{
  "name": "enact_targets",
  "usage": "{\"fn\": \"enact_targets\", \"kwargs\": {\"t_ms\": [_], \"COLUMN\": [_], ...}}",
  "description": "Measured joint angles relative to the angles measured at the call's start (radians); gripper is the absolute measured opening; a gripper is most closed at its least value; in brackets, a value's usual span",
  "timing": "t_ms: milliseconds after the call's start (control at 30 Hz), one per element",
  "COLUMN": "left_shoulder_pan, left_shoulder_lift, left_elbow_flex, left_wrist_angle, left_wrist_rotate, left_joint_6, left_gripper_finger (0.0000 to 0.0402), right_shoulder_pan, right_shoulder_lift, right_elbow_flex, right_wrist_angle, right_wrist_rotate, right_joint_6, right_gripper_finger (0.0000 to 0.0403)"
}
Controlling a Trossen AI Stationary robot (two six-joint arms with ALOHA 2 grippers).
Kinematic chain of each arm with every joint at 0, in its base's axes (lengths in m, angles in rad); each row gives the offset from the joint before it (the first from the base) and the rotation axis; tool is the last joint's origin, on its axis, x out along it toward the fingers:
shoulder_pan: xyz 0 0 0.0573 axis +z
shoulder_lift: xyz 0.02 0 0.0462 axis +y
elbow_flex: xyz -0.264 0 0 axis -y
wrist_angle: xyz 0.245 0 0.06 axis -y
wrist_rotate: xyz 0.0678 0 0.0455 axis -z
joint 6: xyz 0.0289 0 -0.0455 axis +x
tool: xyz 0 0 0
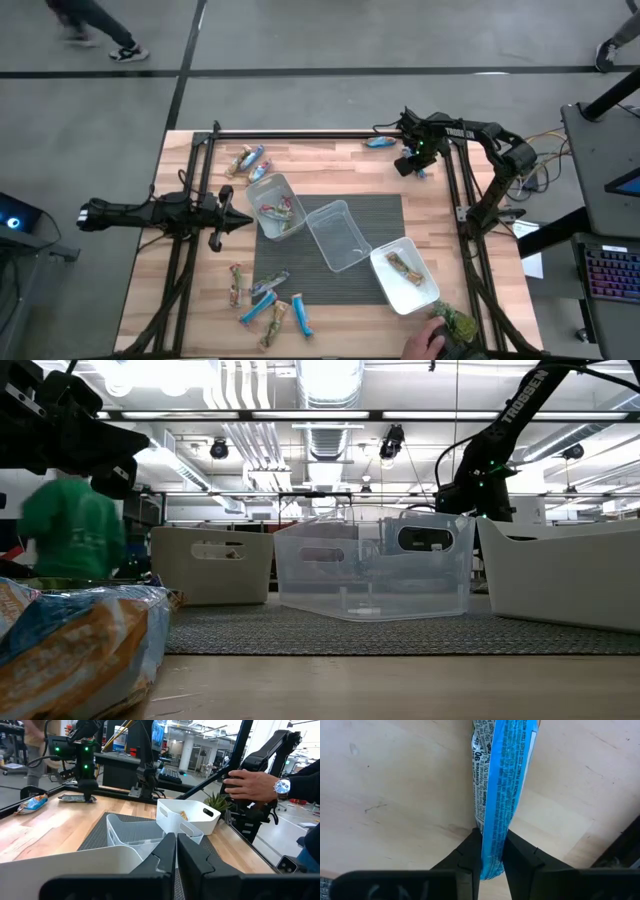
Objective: Pick and place Granola Bars by type
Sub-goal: Put the blue granola bar into the transparent bin
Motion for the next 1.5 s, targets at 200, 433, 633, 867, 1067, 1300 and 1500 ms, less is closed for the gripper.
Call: {"fn": "enact_targets", "kwargs": {"t_ms": [200, 433, 633, 867, 1067, 1300, 1500], "left_shoulder_pan": [0.000, 0.000, 0.000, 0.000, 0.000, 0.000, 0.000], "left_shoulder_lift": [0.000, 0.000, 0.000, 0.000, 0.000, 0.000, 0.000], "left_elbow_flex": [0.000, 0.000, 0.000, 0.000, 0.000, 0.000, 0.000], "left_wrist_angle": [0.000, 0.000, 0.000, 0.000, 0.000, 0.000, 0.000], "left_wrist_rotate": [0.000, 0.000, 0.000, 0.000, 0.000, 0.000, 0.000], "left_joint_6": [0.000, 0.000, 0.000, 0.000, 0.000, 0.000, 0.000], "left_gripper_finger": [0.0000, 0.0000, 0.0000, 0.0000, 0.0000, 0.0000, 0.0000], "right_shoulder_pan": [0.000, 0.000, 0.000, 0.011, 0.057, 0.170, 0.305], "right_shoulder_lift": [-0.006, -0.029, -0.085, -0.191, -0.318, -0.462, -0.541], "right_elbow_flex": [0.000, 0.000, 0.000, 0.000, 0.000, 0.000, 0.012], "right_wrist_angle": [-0.002, -0.003, -0.009, -0.010, -0.010, -0.010, -0.010], "right_wrist_rotate": [-0.002, -0.002, -0.011, -0.097, -0.158, -0.220, -0.222], "right_joint_6": [0.008, 0.010, 0.027, 0.039, 0.071, 0.123, 0.157], "right_gripper_finger": [0.0058, 0.0058, 0.0058, 0.0058, 0.0058, 0.0058, 0.0058]}}
